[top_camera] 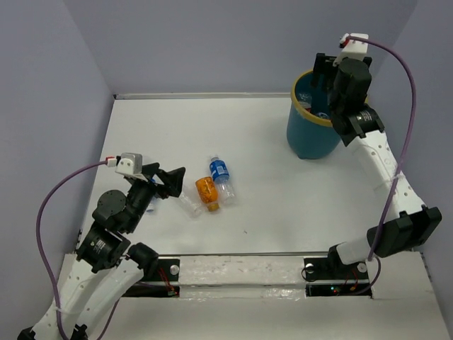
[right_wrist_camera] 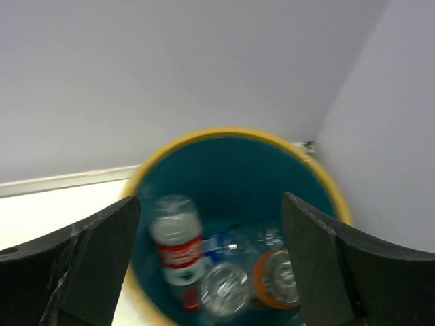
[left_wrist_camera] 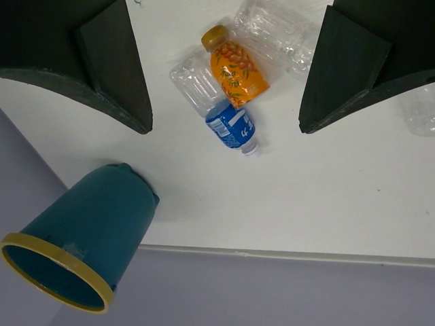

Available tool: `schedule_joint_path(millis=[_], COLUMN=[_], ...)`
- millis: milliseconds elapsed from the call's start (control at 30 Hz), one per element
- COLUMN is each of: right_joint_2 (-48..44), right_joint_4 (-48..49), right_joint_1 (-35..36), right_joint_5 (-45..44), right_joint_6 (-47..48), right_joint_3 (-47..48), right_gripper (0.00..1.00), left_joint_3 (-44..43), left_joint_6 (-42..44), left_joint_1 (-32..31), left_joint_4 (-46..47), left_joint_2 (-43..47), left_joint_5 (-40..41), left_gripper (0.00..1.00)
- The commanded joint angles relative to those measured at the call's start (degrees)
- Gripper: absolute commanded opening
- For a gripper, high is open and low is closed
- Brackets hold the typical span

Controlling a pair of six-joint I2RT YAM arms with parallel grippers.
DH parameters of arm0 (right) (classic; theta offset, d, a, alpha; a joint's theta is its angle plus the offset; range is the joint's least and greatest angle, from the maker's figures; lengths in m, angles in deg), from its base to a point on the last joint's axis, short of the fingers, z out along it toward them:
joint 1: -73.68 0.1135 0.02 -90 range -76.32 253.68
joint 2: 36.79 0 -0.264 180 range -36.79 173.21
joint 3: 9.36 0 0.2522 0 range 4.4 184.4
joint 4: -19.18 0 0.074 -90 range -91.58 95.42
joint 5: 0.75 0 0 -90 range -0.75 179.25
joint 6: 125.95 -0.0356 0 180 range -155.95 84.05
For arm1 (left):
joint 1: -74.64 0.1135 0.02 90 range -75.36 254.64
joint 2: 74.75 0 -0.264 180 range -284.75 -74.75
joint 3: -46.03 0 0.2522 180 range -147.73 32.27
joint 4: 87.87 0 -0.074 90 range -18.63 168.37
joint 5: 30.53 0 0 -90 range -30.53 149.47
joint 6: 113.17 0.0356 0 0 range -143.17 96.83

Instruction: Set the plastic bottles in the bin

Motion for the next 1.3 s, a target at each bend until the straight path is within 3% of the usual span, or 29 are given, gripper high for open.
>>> schedule_joint_path(millis=[0, 167, 300, 367, 500, 933, 1233, 1267], right_joint_2=[-3.48, -0.15, 3.37, 5.04, 12.58, 26.67, 30.36, 30.19], right_joint_4=[-1.64, -1.55, -0.16, 0.56, 0.3, 0.21, -1.37, -1.38], right_joint_1=[13.7, 25.16, 32.02, 33.25, 33.97, 34.49, 34.49, 34.49], right_joint_5=[7.21, 18.72, 18.39, 21.36, 24.62, 20.94, 17.25, 16.55], right_joint_6=[-5.31, -13.99, -18.05, -20.76, -22.71, -22.8, -21.13, -20.87], right_joint_3=[-3.25, -10.29, -14.34, -16.27, -16.02, -11.97, -9.86, -9.69], right_gripper=[0.84, 0.72, 0.71, 0.77, 0.85, 0.8, 0.71, 0.58], left_joint_3=[0.31, 0.13, 0.31, 0.31, -0.05, 0.04, 0.22, 0.22], left_joint_6=[-0.48, -0.83, -1.54, -1.71, -2.15, -2.15, -2.24, -2.24], left_joint_1=[2.21, 4.23, 4.41, 4.41, 4.67, 5.9, 6.69, 6.69], left_joint_4=[2.7, 2.35, 2.26, 2.26, 2.0, 2.79, 3.05, 3.05], left_joint_2=[-1.24, -3.0, -4.14, -4.93, -7.04, -9.33, -9.42, -9.42], left_joint_5=[2.02, 3.43, 3.26, 3.52, 4.84, 2.38, 0.89, 0.8], left_gripper=[0.99, 0.99, 0.99, 0.99, 0.99, 0.99, 0.99, 0.99])
